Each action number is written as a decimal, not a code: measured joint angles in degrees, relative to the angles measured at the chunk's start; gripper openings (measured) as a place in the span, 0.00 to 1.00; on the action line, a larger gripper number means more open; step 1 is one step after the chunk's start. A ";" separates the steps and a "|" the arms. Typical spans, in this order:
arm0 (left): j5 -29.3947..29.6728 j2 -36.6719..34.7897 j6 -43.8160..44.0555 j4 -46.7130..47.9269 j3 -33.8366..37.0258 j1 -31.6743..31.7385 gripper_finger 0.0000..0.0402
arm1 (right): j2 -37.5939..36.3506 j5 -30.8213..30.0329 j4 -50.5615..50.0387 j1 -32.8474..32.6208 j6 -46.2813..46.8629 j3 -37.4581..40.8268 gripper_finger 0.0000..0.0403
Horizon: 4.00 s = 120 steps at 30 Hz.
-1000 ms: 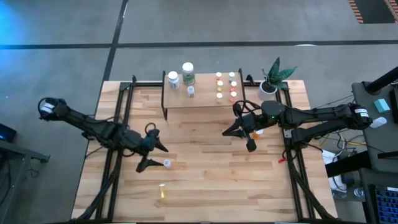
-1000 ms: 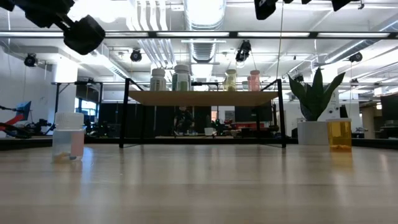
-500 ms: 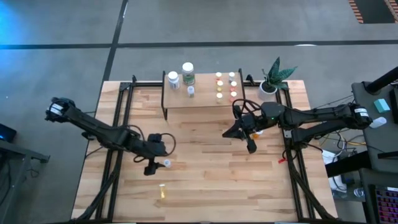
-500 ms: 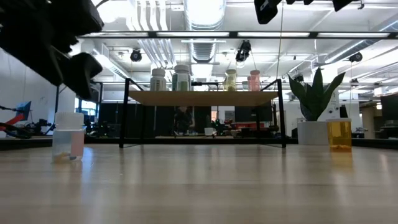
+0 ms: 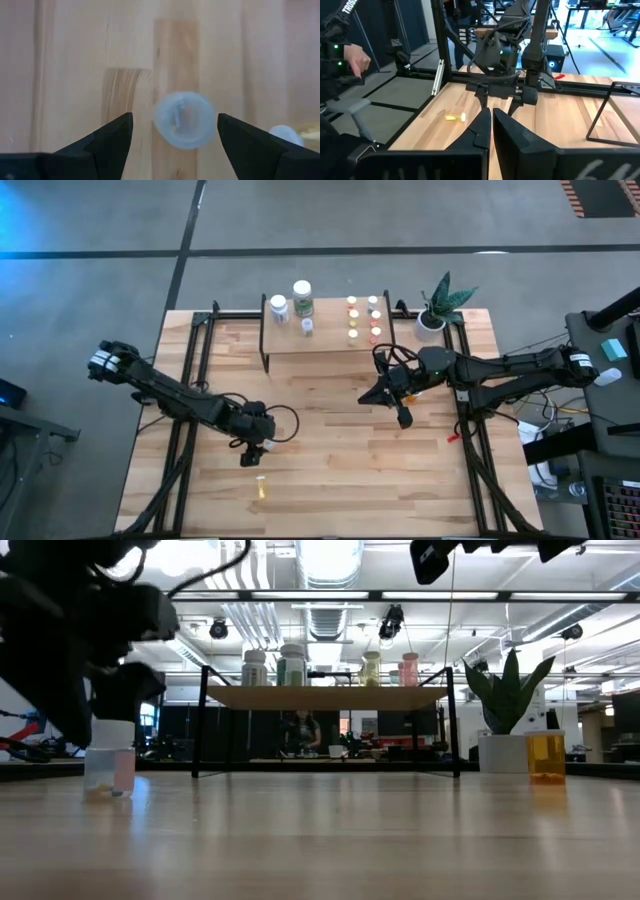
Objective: Pick and place medicine bottles onto shelf by color
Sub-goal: Put the transparent pill bottle on the shelf
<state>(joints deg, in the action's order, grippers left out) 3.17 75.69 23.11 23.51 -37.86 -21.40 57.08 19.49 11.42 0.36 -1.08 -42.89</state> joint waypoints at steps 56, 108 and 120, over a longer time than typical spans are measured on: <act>-0.96 -4.03 -30.93 -37.07 0.97 12.04 0.72 | 1.20 -17.57 -11.89 -9.87 11.19 1.50 0.09; -5.56 -19.27 -27.84 -56.02 14.60 12.01 0.72 | 35.17 -30.46 -17.25 -6.69 17.15 -1.96 0.33; -3.41 -15.82 -26.26 -55.79 14.10 11.97 0.72 | 27.71 -31.06 -3.16 -8.37 13.49 -0.53 0.40</act>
<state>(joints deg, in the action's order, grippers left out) -0.24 59.87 -3.16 -32.28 -23.76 -9.43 84.79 -11.57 8.26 -8.01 12.41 -43.42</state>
